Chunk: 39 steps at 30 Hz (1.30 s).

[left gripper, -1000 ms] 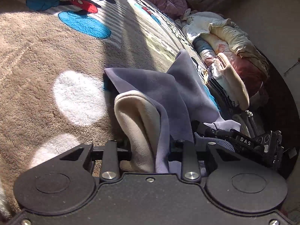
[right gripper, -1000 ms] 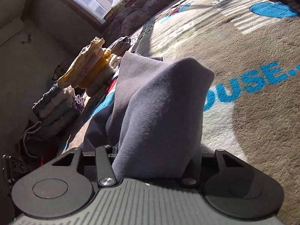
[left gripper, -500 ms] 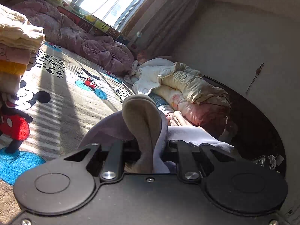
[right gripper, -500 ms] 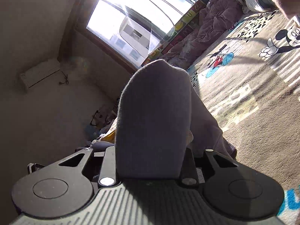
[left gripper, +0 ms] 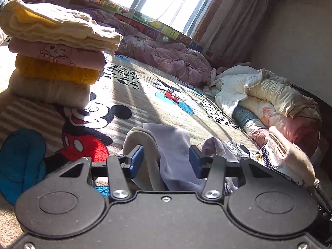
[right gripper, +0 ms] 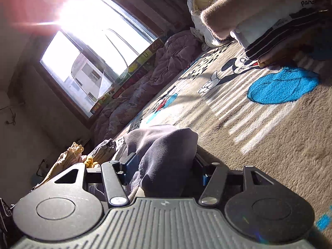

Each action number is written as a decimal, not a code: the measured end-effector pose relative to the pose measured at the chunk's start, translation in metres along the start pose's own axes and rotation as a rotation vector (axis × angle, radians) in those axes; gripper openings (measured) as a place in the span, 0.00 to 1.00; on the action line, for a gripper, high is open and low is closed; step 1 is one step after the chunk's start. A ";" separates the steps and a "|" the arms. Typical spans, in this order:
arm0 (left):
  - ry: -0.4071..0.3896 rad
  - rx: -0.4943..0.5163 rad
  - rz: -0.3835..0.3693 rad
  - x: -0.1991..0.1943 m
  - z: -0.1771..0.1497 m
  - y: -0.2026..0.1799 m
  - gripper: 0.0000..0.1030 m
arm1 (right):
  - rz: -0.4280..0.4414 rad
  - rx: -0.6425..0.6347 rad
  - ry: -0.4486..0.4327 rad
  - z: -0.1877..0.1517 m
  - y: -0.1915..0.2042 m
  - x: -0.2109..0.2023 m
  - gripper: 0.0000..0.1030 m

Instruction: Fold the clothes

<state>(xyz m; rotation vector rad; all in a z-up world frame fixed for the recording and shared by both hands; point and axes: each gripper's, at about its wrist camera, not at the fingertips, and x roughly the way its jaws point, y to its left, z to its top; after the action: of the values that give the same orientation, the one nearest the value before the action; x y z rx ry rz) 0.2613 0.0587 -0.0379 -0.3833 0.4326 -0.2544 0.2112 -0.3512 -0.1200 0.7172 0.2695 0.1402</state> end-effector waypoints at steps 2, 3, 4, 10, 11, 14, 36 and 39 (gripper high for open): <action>0.007 0.048 -0.052 -0.005 0.008 -0.010 0.50 | -0.005 -0.189 -0.012 0.011 0.022 0.000 0.64; 0.021 0.068 -0.089 -0.007 0.011 -0.015 0.52 | 0.007 -0.275 0.010 0.014 0.030 0.003 0.64; 0.036 0.084 -0.112 -0.007 0.011 -0.019 0.58 | 0.031 -0.353 0.051 0.015 0.037 0.007 0.66; 0.160 0.317 -0.191 0.021 -0.021 -0.060 0.61 | 0.068 -0.622 0.237 0.008 0.052 0.032 0.69; 0.180 0.336 -0.188 0.031 -0.026 -0.064 0.61 | 0.079 -0.628 0.236 0.010 0.052 0.035 0.69; 0.219 0.395 -0.176 0.052 -0.035 -0.071 0.61 | 0.119 -0.633 0.214 0.018 0.055 0.037 0.78; 0.203 0.485 -0.244 -0.009 -0.060 -0.079 0.05 | 0.255 -0.669 0.345 0.004 0.061 -0.016 0.09; 0.194 0.497 -0.246 -0.038 -0.072 -0.081 0.05 | 0.255 -0.683 0.318 0.002 0.070 -0.043 0.09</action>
<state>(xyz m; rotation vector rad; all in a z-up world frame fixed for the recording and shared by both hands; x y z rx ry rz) 0.1825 -0.0240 -0.0516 0.0789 0.4952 -0.6273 0.1685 -0.3093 -0.0634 0.0411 0.4049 0.5628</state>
